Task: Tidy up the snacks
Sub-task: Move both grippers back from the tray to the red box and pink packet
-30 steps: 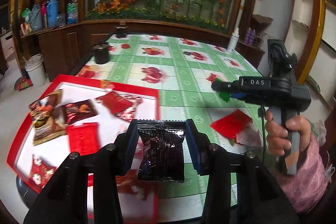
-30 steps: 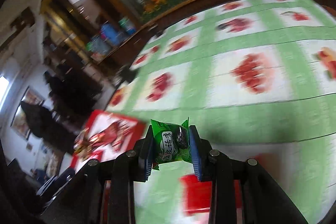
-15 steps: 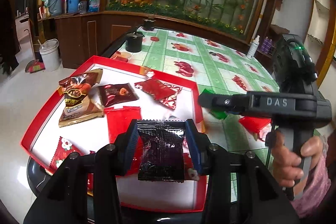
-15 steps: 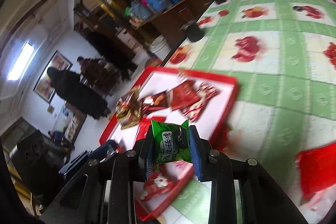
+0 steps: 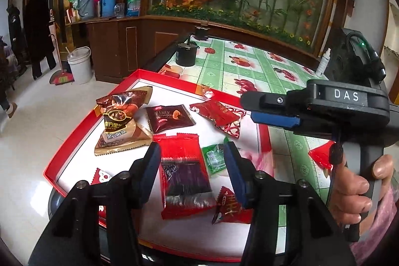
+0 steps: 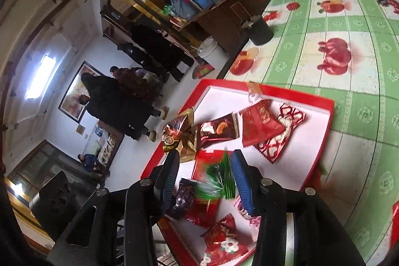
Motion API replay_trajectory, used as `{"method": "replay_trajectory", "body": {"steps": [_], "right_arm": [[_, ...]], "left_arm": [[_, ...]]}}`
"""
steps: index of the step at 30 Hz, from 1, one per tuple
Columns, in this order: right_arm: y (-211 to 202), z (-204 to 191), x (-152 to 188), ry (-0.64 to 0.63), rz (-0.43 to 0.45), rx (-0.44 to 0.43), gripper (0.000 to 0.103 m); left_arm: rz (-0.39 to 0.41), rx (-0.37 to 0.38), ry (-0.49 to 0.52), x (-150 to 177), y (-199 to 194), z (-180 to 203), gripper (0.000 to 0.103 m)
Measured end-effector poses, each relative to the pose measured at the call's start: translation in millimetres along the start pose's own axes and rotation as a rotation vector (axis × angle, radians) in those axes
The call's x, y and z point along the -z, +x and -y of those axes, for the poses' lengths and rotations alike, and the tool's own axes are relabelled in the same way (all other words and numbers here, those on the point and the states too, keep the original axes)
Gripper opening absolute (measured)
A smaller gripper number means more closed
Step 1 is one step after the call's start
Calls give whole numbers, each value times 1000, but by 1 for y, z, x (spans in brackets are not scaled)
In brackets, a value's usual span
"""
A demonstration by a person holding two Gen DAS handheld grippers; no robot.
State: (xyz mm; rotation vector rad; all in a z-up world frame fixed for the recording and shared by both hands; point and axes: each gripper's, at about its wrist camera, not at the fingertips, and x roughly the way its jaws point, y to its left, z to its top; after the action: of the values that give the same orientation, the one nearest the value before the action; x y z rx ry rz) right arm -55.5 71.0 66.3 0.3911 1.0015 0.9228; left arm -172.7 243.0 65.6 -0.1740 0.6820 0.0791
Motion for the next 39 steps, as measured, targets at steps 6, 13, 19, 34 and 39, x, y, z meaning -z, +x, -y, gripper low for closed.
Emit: {"method": "replay_trajectory", "body": {"steps": [6,13,19,34,39], "right_arm": [[-13,19,-2,-10,25,43,46],[-60,61,-9,16,118,103,46],[-110,100,-10,54,201,164,52],[-206,166,-8,189,349,253,64],[-215,181,-3,191,305,299,65]], "left_arm": [[-7,7,27,-2,1,10,60],[-18,56,90,-3,0,41,65],[-34,82,142,-2,1,68,74],[-151,154,296,15,17,143,75],[-165,138,334,18,20,150,75]]}}
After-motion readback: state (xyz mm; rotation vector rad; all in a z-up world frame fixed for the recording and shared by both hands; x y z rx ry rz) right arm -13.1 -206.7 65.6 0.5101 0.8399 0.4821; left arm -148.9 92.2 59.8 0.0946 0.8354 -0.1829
